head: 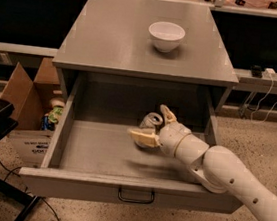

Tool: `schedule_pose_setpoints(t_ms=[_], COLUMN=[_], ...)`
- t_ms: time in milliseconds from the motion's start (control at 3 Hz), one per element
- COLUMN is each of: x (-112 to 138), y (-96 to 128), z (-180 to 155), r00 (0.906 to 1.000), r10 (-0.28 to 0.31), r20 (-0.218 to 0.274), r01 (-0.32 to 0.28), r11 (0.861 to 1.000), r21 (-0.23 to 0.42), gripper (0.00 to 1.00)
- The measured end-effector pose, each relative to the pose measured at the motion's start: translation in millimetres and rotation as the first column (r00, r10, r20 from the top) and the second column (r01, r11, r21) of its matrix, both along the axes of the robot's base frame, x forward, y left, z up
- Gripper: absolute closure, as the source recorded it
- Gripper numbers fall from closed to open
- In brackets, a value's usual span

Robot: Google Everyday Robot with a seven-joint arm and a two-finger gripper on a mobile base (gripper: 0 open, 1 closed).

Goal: Place 7up can into top drawer

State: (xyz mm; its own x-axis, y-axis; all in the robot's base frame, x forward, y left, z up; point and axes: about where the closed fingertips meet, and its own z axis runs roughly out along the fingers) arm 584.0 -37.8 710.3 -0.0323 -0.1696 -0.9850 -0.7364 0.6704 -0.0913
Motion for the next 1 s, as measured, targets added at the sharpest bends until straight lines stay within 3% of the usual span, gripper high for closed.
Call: schedule_pose_setpoints(t_ms=[667,1000], x=[1.9,0.2], y=[10.1,18.6], z=[6.3,33.4], r00=[0.9997,0.9977], r10=[0.025,0.067], r20=[0.002,0.004], r01=[-0.025,-0.067], r11=[1.000,0.996], r21=[-0.013,-0.066], gripper=[0.00,0.00])
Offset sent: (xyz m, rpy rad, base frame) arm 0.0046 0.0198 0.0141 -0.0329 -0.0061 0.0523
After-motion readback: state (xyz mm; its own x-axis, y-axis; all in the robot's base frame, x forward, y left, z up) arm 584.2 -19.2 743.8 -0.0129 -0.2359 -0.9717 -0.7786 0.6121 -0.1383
